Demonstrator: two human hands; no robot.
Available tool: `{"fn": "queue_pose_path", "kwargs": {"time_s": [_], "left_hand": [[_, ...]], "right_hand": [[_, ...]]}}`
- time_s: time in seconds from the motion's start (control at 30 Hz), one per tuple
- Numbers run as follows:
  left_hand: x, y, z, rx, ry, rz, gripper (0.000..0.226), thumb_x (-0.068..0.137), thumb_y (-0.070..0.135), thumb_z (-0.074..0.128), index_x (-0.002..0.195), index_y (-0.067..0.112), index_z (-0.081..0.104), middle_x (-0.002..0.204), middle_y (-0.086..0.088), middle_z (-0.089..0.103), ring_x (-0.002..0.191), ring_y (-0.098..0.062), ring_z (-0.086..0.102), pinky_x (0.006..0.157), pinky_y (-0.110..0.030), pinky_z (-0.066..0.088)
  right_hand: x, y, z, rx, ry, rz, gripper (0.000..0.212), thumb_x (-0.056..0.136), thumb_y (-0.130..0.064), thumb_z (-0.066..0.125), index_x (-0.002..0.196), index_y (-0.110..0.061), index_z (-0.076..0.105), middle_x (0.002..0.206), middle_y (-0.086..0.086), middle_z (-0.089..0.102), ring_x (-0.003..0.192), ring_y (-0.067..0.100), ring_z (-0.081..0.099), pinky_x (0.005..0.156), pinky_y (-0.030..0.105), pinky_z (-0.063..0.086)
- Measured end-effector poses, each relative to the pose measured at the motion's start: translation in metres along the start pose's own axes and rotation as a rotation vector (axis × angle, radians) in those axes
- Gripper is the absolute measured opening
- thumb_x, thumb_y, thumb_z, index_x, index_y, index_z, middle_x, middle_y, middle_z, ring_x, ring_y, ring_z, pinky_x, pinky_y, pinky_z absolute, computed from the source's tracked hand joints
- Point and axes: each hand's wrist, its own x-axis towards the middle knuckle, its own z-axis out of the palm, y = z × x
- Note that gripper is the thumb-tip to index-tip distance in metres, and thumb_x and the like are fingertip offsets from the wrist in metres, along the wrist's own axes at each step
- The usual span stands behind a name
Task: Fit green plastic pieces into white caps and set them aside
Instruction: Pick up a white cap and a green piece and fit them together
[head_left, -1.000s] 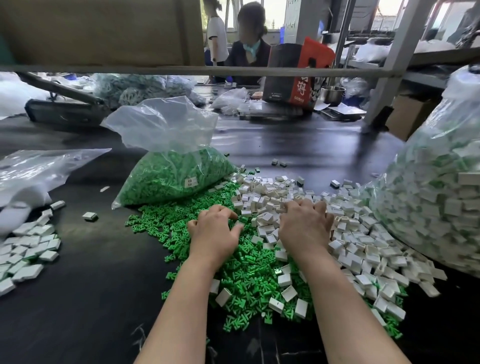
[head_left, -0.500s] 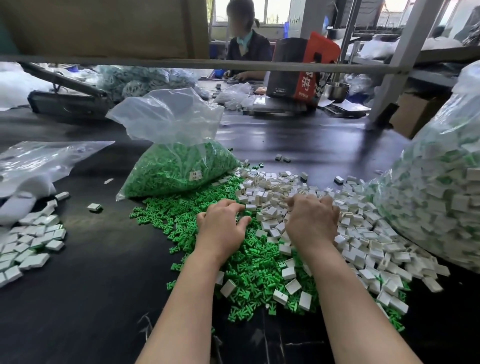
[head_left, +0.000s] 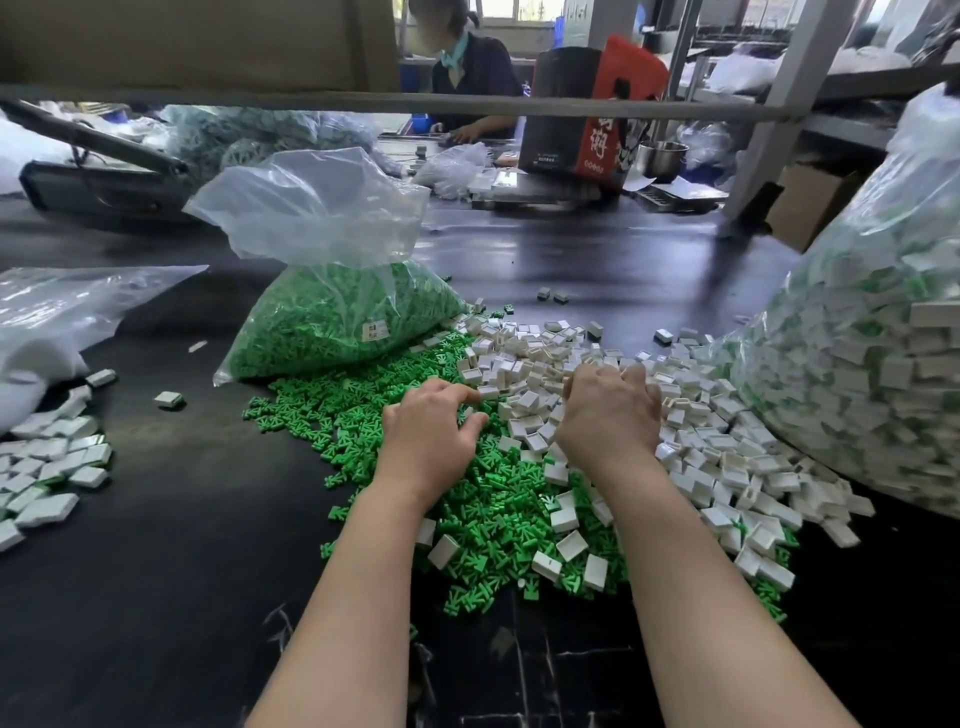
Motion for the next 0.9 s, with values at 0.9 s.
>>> {"fn": "queue_pose_path", "kwargs": {"time_s": [0.9], "left_hand": [[-0.003, 0.013, -0.017, -1.261, -0.019, -0.281, 0.017, 0.082, 0.014, 0.070, 0.098, 0.013, 0.073, 0.089, -0.007, 0.077, 0.079, -0.016, 0.074, 0.063, -0.021, 0.056]], "right_hand": [[-0.011, -0.025, -0.024, 1.106, -0.062, -0.311, 0.030, 0.079, -0.014, 0.080, 0.100, -0.008, 0.060, 0.093, 0.002, 0.069, 0.083, 0.008, 0.064, 0.070, 0.014, 0.045]]}}
